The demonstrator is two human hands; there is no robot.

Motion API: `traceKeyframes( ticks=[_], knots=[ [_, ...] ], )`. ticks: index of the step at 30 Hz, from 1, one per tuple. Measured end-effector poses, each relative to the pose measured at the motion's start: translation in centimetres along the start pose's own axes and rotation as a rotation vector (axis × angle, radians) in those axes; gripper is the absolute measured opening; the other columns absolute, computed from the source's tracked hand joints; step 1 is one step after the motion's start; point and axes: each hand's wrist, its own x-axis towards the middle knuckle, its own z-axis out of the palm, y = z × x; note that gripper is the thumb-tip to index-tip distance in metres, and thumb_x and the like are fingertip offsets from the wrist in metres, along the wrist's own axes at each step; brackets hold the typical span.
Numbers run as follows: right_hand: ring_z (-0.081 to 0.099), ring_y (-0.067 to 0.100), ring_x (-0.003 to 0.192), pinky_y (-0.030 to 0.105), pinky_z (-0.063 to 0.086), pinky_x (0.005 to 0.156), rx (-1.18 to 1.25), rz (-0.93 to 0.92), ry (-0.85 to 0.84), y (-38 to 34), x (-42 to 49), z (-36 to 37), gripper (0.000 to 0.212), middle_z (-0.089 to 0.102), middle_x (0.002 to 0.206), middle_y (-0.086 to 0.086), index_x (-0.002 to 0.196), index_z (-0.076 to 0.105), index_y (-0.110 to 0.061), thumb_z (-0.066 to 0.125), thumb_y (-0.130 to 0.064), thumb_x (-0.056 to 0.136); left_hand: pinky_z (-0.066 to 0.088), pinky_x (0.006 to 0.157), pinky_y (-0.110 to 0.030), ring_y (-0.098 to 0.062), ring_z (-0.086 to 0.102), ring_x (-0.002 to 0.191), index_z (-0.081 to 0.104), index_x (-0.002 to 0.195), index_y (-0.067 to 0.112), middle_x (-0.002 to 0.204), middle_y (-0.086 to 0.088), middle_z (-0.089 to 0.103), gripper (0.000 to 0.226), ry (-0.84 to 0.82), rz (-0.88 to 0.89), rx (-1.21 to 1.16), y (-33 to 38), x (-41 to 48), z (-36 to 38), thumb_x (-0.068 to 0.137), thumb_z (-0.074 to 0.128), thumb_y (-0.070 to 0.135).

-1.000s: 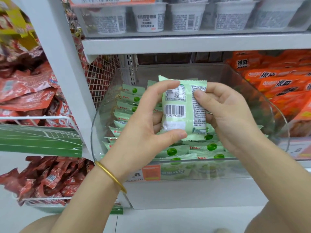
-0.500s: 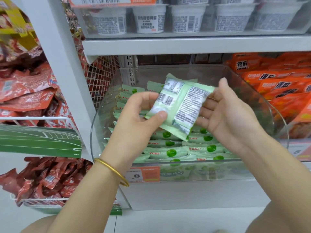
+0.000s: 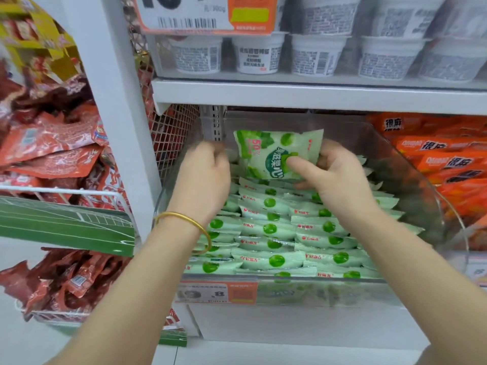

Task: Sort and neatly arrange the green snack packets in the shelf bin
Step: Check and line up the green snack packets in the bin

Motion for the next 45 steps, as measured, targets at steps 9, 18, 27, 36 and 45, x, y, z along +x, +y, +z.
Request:
traceKeyframes(
  ticks=[9,18,27,36,45],
  knots=[
    [0.059,0.014,0.055,0.016,0.044,0.038,-0.065,0.236,0.177,1.3,6.5,3.2,0.054,0.060,0.121,-0.001,0.132,0.051,-0.011,0.063,-0.039,0.088,0.011,0.118,-0.043,-0.024,0.000,0.145,0.017,0.148,0.011,0.158,-0.007,-0.002,0.052,-0.379,-0.009,0.675,-1.6,5.4,2.7,0.101,0.030,0.029],
    [0.060,0.024,0.105,0.027,0.045,0.086,-0.502,-0.157,0.115,0.6,9.9,6.9,0.038,0.063,0.120,0.006,0.118,0.060,-0.009,0.058,-0.035,0.092,0.015,0.113,-0.042,-0.030,0.013,0.143,0.005,0.151,0.016,0.158,-0.008,-0.001,0.060,-0.365,-0.045,0.643,-2.6,4.0,2.9,0.100,0.024,0.042],
    [0.051,0.022,0.076,0.026,0.032,0.054,-1.074,-0.295,-0.207,-0.5,12.8,10.1,0.015,0.049,0.074,-0.001,0.081,0.050,-0.013,0.058,-0.020,0.092,0.021,0.110,-0.042,-0.029,0.020,0.139,0.022,0.147,0.019,0.154,-0.006,0.013,0.050,-0.326,-0.001,0.622,-2.3,3.0,2.8,0.100,0.026,0.036],
    [0.061,0.025,0.096,0.033,0.050,0.084,-1.042,-0.285,-0.343,0.0,13.1,8.6,0.033,0.066,0.103,0.004,0.110,0.063,-0.013,0.067,-0.034,0.085,0.019,0.114,-0.039,-0.029,0.014,0.141,0.027,0.140,-0.001,0.154,-0.012,0.013,0.049,-0.284,-0.055,0.626,-1.9,2.6,2.0,0.094,0.038,0.011],
    [0.050,0.024,0.109,0.029,0.037,0.074,-1.099,-0.504,-0.267,2.2,11.4,10.0,0.028,0.055,0.111,0.004,0.096,0.066,-0.016,0.059,-0.042,0.088,0.031,0.102,-0.037,-0.033,0.032,0.129,0.044,0.125,0.000,0.141,-0.016,0.033,0.036,-0.257,-0.047,0.693,-1.9,1.7,1.5,0.090,0.042,0.006]
  ],
)
